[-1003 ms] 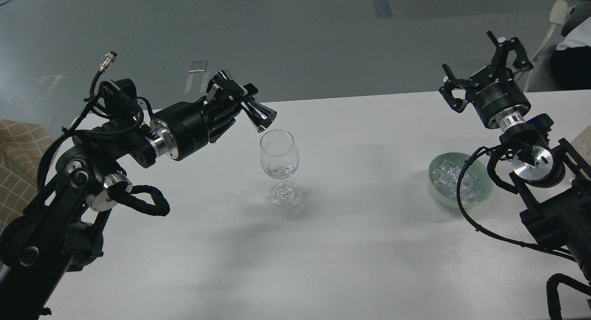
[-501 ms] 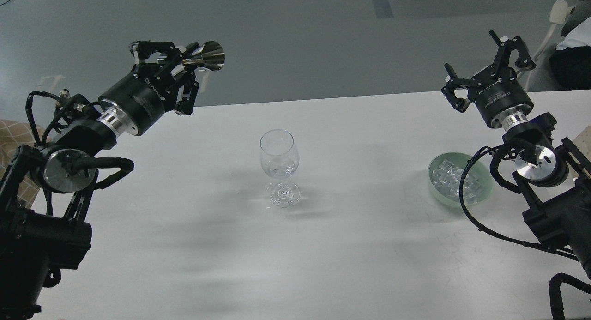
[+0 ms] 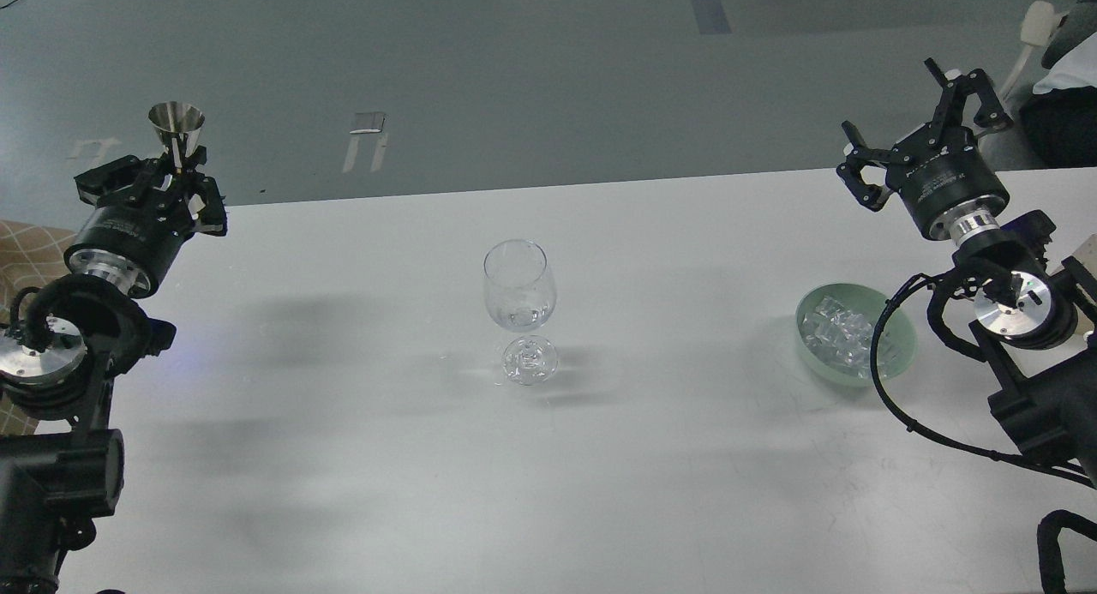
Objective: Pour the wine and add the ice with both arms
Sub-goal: 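Turn the jigger upright and move it back with the left gripper, then lower the jigger onto the table and open the left gripper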
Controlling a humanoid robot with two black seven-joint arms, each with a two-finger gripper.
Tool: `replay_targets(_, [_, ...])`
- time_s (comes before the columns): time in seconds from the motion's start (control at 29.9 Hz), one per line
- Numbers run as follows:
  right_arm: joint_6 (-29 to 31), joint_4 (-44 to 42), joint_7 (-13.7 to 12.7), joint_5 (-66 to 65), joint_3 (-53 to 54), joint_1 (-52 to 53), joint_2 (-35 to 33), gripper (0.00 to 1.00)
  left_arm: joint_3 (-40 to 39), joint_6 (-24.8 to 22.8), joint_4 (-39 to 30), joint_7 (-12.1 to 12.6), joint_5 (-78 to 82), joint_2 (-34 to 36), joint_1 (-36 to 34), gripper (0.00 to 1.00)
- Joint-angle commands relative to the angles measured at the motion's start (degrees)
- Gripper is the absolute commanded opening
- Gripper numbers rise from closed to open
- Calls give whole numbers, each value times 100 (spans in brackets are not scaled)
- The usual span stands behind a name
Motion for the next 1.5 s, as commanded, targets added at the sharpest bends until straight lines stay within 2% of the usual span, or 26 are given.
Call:
replay_targets(0.0, [-1,-6,0,-9,-25,-7,-1,100,-17,-53,103,-261,-13,-166,191,12])
replay_targets(0.1, [-1,-7,0,-18,-43,-33,-1,100,-17,-114,383,-333,-22,-202,236,12])
replay_targets(0.27, [-1,-7,-9,-18,-43,-51,-106,100,-17,-956,1568,-385,-92,-167,192,12])
replay_targets(0.3, [-1,-7,-9,-18,-43,-51,-107,100,-17,-958,1571,-385,-92,-166,192,12])
replay_targets(0.37, [-10,2,-9,-18,-60,-34,-177,100,-17,-1238,2044,-385,-127,-166,157,12])
replay_targets(0.47, [-10,11,-9,-18,-69,-51,-160,100,-17,-1432,2177,-394,-276,-175,174,12])
replay_targets(0.67, [-18,29,-9,-18,-78,-77,-151,100,-26,-1362,2362,-403,-365,-158,122,12])
replay_targets(0.87, [-18,29,0,-18,-69,-121,-142,100,18,-1336,2854,-526,-365,-158,-10,11])
replay_targets(1.47, [-18,2,0,-18,-78,-113,-142,100,62,-1275,2881,-552,-435,-219,-19,11])
